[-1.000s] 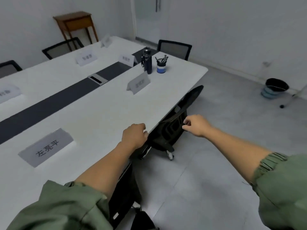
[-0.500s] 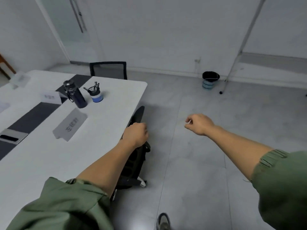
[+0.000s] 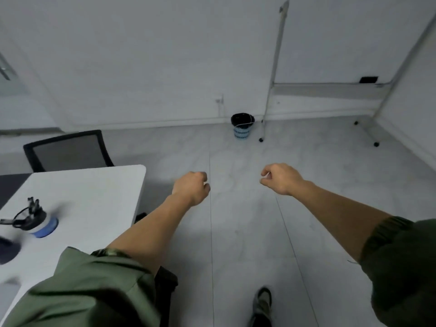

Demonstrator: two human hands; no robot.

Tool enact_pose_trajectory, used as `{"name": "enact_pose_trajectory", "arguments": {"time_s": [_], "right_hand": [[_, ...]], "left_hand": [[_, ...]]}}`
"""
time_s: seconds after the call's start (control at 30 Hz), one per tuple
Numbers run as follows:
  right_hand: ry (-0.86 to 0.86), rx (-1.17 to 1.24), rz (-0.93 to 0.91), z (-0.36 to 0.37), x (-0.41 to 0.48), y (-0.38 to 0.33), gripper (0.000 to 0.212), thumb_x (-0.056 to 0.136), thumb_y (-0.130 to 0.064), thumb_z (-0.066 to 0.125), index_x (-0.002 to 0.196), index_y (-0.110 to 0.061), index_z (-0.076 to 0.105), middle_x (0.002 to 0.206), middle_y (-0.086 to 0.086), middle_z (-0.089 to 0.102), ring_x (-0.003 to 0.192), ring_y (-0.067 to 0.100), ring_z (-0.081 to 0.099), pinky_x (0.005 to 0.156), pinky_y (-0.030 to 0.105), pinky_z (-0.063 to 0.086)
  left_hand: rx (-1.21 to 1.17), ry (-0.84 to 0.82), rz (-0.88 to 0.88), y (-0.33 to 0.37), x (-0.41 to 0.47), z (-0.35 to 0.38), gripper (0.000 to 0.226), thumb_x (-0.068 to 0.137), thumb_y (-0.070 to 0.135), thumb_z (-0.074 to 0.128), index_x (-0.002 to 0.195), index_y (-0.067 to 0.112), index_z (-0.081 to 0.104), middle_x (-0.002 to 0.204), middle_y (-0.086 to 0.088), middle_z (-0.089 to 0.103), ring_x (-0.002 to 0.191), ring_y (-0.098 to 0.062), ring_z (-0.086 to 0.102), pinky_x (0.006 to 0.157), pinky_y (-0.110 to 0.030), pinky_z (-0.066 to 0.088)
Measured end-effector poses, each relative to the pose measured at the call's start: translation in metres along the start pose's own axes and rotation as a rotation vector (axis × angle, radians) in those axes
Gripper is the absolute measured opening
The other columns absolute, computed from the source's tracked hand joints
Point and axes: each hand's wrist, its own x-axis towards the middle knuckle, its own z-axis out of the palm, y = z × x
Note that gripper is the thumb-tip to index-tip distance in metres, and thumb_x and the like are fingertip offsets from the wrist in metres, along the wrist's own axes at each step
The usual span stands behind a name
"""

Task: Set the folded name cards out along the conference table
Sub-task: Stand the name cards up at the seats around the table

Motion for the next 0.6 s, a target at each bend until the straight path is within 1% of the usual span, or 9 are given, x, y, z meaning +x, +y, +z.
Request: {"name": "enact_pose_trajectory", "arguments": {"time_s": [0.1, 0.23, 0.33, 0.4, 0.53, 0.6], "right_hand": [[0.008, -0.001, 0.018, -0.013, 0.059, 0.016, 0.035, 0.090, -0.040, 0.062, 0.120, -0.021, 0.065, 0.113, 0.001, 0.069, 0.105, 0.024, 0.062, 0.089, 0.033, 0.050], [0.011, 0.015, -0.010, -0.041, 0.158, 0.027, 0.036, 0.090, -0.040, 0.062, 0.121, -0.020, 0.064, 0.115, 0.002, 0.069, 0.105, 0.024, 0.062, 0.088, 0.035, 0.051], [0.033, 0.002, -0.035, -0.070, 0.236, 0.026, 0.037, 0.091, -0.040, 0.060, 0.122, -0.021, 0.064, 0.116, 0.003, 0.068, 0.106, 0.024, 0.062, 0.089, 0.036, 0.051], [0.039, -0.004, -0.063, -0.082, 0.283, 0.020, 0.037, 0.090, -0.040, 0.060, 0.122, -0.021, 0.064, 0.117, 0.003, 0.067, 0.107, 0.025, 0.061, 0.089, 0.036, 0.051], [-0.034, -0.016, -0.127, -0.078, 0.372, -0.007, 0.037, 0.091, -0.040, 0.060, 0.122, -0.020, 0.063, 0.116, 0.002, 0.068, 0.107, 0.023, 0.061, 0.089, 0.035, 0.050], [-0.049, -0.014, -0.160, -0.076, 0.415, -0.023, 0.037, 0.092, -0.039, 0.060, 0.123, -0.020, 0.063, 0.117, 0.001, 0.067, 0.109, 0.022, 0.060, 0.091, 0.036, 0.049]], "left_hand": [[0.005, -0.008, 0.013, 0.007, 0.063, -0.002, 0.035, 0.095, 0.034, 0.046, 0.122, 0.016, 0.058, 0.120, -0.012, 0.062, 0.110, -0.032, 0.057, 0.086, -0.038, 0.049], [-0.010, -0.002, -0.040, 0.005, 0.158, -0.014, 0.036, 0.095, 0.035, 0.045, 0.126, 0.018, 0.056, 0.122, -0.010, 0.061, 0.111, -0.030, 0.057, 0.086, -0.037, 0.047], [-0.026, 0.035, -0.096, -0.003, 0.227, -0.029, 0.036, 0.095, 0.035, 0.046, 0.126, 0.019, 0.056, 0.121, -0.011, 0.062, 0.113, -0.029, 0.056, 0.085, -0.035, 0.046], [-0.040, 0.029, -0.117, -0.012, 0.264, -0.033, 0.036, 0.095, 0.035, 0.046, 0.126, 0.019, 0.056, 0.121, -0.011, 0.062, 0.115, -0.028, 0.055, 0.084, -0.035, 0.045], [-0.063, -0.018, -0.185, -0.046, 0.332, -0.032, 0.037, 0.095, 0.035, 0.046, 0.127, 0.019, 0.056, 0.120, -0.011, 0.061, 0.114, -0.029, 0.055, 0.085, -0.035, 0.045], [-0.064, -0.025, -0.206, -0.068, 0.368, -0.034, 0.036, 0.095, 0.035, 0.047, 0.126, 0.019, 0.056, 0.120, -0.011, 0.061, 0.113, -0.029, 0.055, 0.085, -0.035, 0.044]]}}
